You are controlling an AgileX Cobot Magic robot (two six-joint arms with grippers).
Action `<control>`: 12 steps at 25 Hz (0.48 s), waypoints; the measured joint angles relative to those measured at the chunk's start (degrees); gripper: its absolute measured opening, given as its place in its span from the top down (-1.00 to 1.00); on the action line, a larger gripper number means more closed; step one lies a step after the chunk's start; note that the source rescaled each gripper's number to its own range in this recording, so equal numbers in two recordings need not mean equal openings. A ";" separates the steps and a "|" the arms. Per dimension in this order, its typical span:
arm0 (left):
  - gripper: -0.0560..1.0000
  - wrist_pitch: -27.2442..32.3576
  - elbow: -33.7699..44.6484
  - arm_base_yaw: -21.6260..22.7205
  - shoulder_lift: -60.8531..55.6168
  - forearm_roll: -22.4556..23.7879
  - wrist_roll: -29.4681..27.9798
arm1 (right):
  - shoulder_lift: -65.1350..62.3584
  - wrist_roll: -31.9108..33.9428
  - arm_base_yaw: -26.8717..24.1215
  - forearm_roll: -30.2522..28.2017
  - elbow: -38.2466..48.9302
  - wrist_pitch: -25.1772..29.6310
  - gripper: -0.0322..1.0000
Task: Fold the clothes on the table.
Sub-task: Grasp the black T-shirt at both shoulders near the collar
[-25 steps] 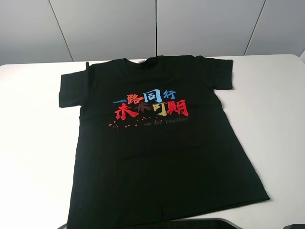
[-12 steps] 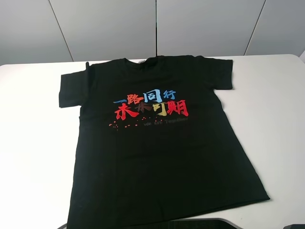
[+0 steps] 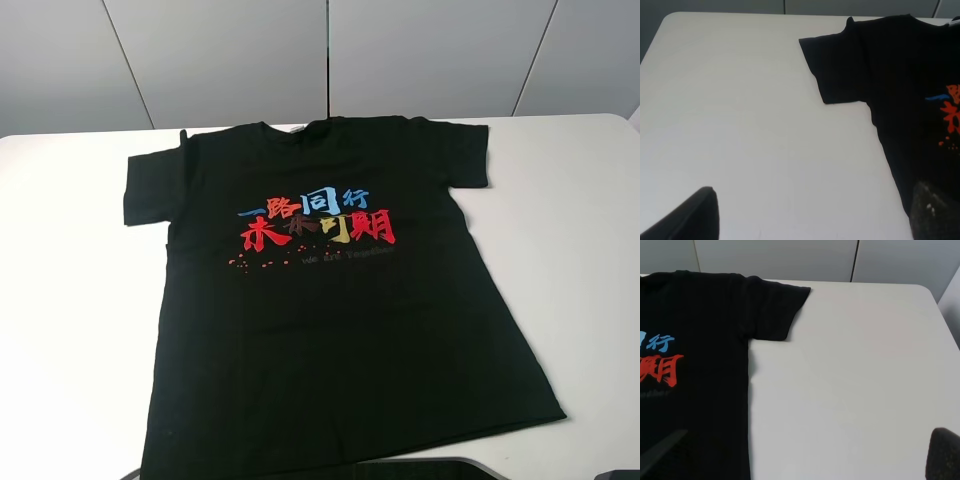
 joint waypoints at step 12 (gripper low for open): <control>-0.99 -4.38 -2.93 0.00 6.85 0.50 2.78 | 9.24 -4.66 3.62 -3.14 -7.81 -4.27 -1.00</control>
